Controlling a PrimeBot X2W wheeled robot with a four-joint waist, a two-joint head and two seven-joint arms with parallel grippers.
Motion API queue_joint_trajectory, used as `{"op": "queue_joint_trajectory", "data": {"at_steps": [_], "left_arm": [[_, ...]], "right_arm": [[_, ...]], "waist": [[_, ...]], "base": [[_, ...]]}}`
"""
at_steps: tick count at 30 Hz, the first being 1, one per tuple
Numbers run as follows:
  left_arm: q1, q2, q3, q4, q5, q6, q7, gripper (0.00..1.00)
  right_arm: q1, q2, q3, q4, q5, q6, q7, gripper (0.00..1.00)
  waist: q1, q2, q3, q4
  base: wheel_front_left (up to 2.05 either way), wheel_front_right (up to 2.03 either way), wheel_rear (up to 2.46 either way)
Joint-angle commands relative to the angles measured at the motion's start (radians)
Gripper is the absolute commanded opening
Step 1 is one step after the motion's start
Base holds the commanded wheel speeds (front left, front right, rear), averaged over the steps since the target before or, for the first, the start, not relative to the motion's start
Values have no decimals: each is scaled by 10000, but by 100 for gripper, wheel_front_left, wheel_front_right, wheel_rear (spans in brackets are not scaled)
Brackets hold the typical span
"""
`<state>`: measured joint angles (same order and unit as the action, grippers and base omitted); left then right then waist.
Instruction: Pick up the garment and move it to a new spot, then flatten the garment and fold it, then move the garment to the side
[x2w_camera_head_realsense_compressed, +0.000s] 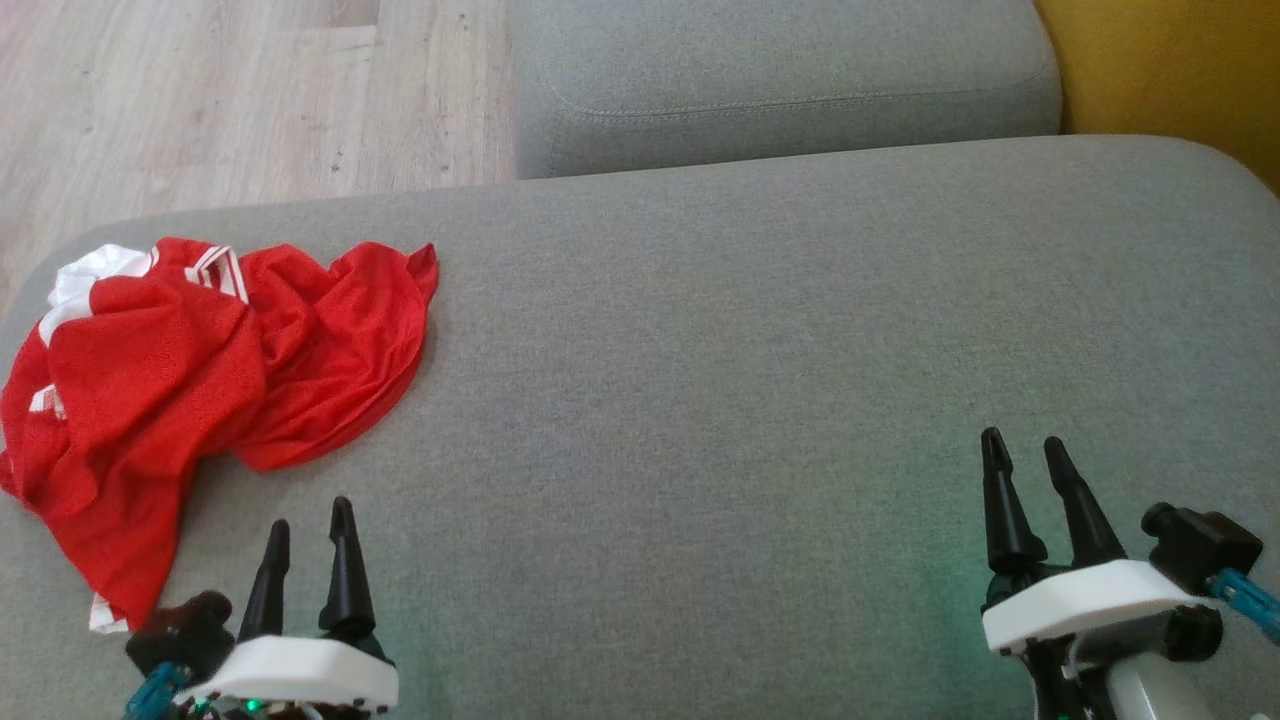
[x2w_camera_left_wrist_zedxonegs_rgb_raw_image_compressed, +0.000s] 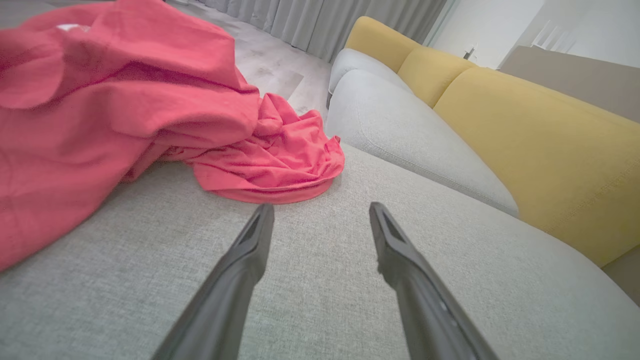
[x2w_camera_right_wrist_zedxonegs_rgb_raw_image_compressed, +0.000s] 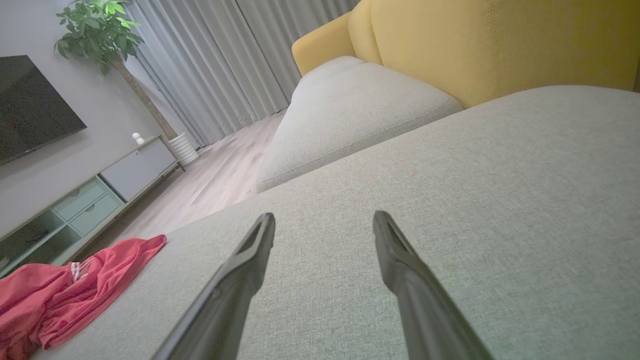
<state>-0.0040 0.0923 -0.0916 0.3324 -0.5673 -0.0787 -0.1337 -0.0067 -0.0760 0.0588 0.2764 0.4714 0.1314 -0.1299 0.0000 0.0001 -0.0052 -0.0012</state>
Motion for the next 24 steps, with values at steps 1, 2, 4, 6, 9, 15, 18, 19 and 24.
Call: {"op": "queue_joint_trajectory", "data": {"at_steps": [1,2,4,6,9,15,18,19,24], "left_arm": [[-283,244,214,-294,313,69,-135,100],[-277,256,220,-305,429,83,-164,100],[-263,270,231,-326,656,106,-223,100],[-244,283,225,-344,898,124,-281,100],[-207,291,226,-374,1255,159,-369,100],[-118,332,279,-383,1929,195,-545,100],[-62,331,356,-342,2212,217,-633,100],[-47,325,394,-329,2288,218,-662,100],[-27,314,601,-221,2647,148,-809,100]], "right_arm": [[-236,-176,213,-307,-320,-5,-165,100],[-230,-178,224,-301,-429,-5,-194,100],[-219,-182,258,-292,-637,-5,-253,100],[-204,-194,291,-282,-848,-5,-312,100],[-184,-209,342,-268,-1166,-6,-401,100],[-127,-183,342,-207,-1668,-6,-578,100],[-97,-135,267,-137,-1754,-6,-667,100],[-89,-132,250,-107,-1812,-6,-696,100],[-63,-128,258,70,-2061,-6,-844,100]], "waist": [[0,-1,3,1],[0,-1,6,1],[0,-1,8,1],[0,-1,5,-2],[0,-1,1,-12],[0,-1,-16,-36],[0,-1,-16,-38],[0,-1,-12,-34],[0,-1,4,-13]], "base": [[0,0,0],[0,0,0],[0,0,0],[0,0,0],[0,0,0],[0,0,0],[0,0,0],[0,0,0],[0,0,0]]}}
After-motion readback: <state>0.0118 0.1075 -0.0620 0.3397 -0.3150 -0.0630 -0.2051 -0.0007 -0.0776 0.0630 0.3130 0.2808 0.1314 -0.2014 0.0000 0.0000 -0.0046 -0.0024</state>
